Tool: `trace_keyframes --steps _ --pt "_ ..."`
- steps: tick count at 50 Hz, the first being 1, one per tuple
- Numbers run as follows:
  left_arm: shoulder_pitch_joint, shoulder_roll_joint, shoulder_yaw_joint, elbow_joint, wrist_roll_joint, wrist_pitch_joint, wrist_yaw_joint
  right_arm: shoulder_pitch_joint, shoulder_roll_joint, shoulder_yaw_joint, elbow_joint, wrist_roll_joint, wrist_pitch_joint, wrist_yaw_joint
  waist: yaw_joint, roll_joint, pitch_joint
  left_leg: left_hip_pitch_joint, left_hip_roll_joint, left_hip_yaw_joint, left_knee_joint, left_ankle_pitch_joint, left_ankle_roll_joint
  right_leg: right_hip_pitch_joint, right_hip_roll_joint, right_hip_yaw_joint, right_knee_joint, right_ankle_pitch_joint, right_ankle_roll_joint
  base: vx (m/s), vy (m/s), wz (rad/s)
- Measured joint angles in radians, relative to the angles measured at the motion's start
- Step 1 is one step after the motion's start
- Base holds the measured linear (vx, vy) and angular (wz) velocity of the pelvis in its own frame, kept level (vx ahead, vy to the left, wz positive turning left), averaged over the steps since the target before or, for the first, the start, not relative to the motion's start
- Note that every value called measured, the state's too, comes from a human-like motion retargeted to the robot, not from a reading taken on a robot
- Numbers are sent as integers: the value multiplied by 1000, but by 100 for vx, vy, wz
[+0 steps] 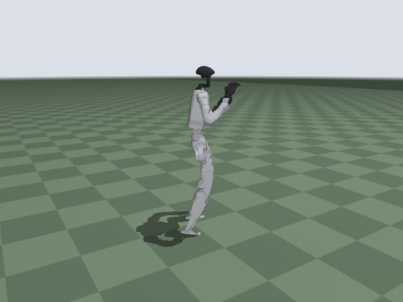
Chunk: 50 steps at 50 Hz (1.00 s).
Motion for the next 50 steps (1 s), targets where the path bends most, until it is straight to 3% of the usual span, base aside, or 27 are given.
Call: trace_keyframes --steps 18,28,50 --pt "-15 -7 20 21 1 11 30 -9 10 -7 7 -35 -10 -51 13 -28 22 -5 -15 12 20 -2 1 -51 -32 19 110 -47 -3 0 0 0" --pt "-53 57 56 -23 0 -5 72 -10 -8 31 -2 -1 -18 -77 -4 -33 15 -26 -2 16 49 -11 -6 -73 -29 14 138 -58 -11 0 0 0" --pt "-144 140 -6 -97 -44 -18 104 -29 -73 102 -26 74 -32 -115 -44 3 1 -94 57 16 111 -27 -26 -107 17 -9 126 -44 -23 0 0 0"
